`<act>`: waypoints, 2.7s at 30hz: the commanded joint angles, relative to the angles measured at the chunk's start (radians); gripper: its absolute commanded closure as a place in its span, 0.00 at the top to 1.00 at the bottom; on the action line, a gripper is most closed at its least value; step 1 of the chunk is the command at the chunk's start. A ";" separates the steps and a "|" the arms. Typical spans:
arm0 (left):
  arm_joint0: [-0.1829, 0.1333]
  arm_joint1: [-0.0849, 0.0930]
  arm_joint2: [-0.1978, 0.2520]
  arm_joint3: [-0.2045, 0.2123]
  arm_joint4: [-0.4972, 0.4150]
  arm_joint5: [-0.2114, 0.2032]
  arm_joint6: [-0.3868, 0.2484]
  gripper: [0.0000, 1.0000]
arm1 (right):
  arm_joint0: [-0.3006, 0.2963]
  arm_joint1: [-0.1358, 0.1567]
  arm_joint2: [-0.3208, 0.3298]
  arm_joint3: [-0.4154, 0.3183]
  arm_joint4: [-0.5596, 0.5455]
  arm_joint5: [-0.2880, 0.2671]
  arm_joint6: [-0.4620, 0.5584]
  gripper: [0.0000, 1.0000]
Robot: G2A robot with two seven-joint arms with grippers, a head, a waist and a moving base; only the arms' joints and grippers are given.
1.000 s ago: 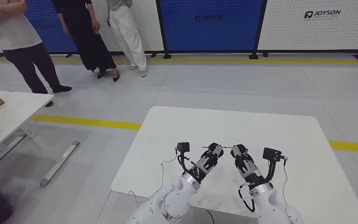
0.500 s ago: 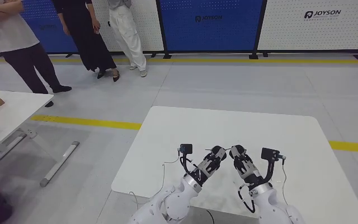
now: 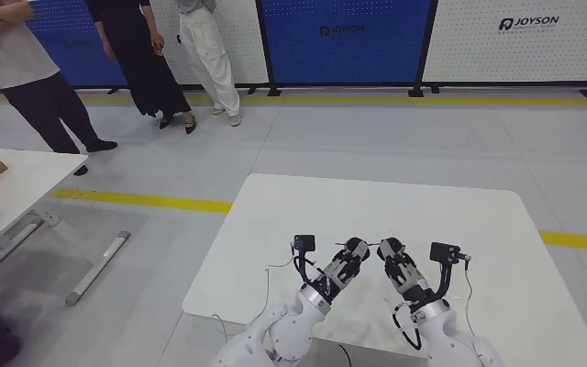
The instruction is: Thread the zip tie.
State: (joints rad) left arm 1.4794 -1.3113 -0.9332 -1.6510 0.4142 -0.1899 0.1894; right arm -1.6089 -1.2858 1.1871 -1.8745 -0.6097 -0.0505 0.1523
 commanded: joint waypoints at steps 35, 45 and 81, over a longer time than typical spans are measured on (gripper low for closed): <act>0.004 -0.003 0.003 -0.014 0.024 -0.023 -0.032 0.00 | 0.000 0.001 -0.006 -0.007 -0.027 -0.008 0.007 0.00; -0.004 -0.007 0.005 0.002 0.035 0.010 -0.003 0.00 | -0.009 0.004 0.011 -0.013 -0.001 -0.025 0.026 0.00; 0.003 -0.012 0.001 0.005 0.036 -0.012 0.001 0.00 | -0.008 0.004 -0.003 -0.002 -0.029 -0.027 -0.001 0.00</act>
State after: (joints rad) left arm 1.4815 -1.3228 -0.9306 -1.6471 0.4521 -0.2035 0.1878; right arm -1.6166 -1.2813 1.1839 -1.8768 -0.6392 -0.0778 0.1532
